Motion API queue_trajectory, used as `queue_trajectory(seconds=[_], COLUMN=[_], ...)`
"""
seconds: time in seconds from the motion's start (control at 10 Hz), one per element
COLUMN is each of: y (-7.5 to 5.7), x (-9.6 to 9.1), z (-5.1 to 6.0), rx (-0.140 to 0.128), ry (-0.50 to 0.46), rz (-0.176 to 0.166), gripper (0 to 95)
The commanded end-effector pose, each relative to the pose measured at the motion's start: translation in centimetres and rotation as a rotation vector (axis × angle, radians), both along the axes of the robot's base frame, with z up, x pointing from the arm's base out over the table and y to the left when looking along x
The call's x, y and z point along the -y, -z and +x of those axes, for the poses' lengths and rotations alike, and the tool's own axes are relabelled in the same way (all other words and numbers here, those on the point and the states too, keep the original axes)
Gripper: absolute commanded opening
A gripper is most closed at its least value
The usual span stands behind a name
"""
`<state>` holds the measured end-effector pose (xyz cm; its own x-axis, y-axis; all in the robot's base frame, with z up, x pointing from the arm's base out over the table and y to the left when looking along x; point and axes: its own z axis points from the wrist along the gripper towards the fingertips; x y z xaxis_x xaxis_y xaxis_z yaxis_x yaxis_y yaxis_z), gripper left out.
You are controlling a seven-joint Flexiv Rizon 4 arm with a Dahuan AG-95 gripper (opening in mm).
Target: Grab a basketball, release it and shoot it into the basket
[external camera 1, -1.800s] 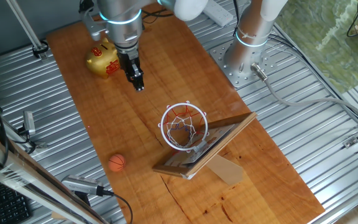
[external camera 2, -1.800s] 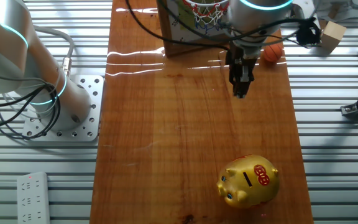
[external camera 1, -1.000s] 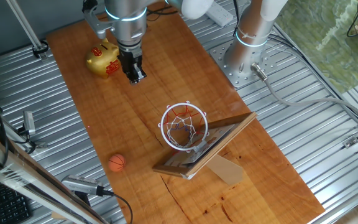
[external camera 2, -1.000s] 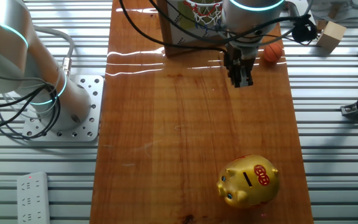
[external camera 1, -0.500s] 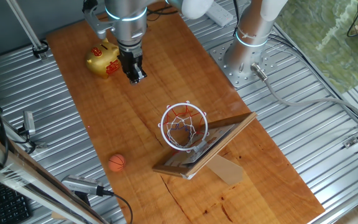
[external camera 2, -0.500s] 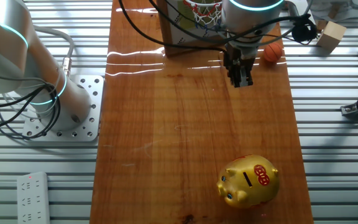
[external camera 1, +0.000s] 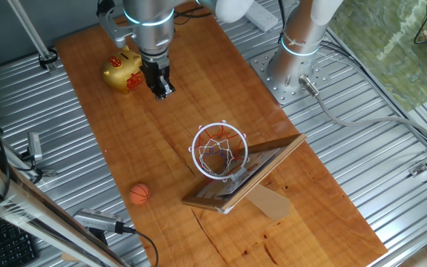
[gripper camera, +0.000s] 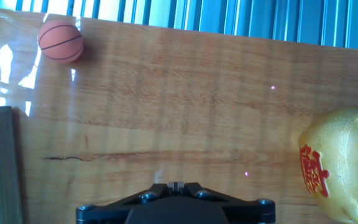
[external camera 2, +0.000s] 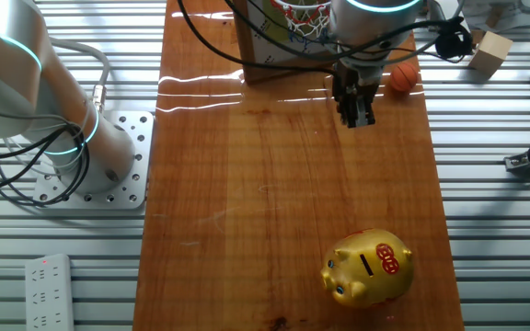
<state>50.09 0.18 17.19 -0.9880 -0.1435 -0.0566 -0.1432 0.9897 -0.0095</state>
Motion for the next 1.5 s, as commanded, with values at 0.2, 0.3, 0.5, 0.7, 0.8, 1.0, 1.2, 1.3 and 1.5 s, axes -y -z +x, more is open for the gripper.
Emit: queue_trajectory(seconds=[0.2, 0.3, 0.5, 0.7, 0.8, 1.0, 1.2, 1.3, 1.5], y=[-0.13, -0.11, -0.05, -0.05, -0.05, -0.05, -0.05, -0.05, -0.05], x=[-0.02, -0.05, -0.04, -0.04, -0.04, -0.04, -0.04, -0.04, -0.04], z=[-0.11, -0.1, -0.08, -0.08, -0.08, -0.08, -0.08, -0.08, -0.08], rx=[0.002, -0.003, -0.003, -0.004, -0.004, -0.01, -0.007, 0.002, 0.03], ry=[-0.01, -0.01, -0.008, -0.001, -0.017, -0.079, -0.071, -0.064, -0.019], rz=[0.005, 0.005, 0.004, 0.014, 0.019, 0.055, 0.041, 0.033, 0.05], gripper=[0.0, 0.0, 0.0, 0.0, 0.0, 0.0, 0.0, 0.0, 0.0])
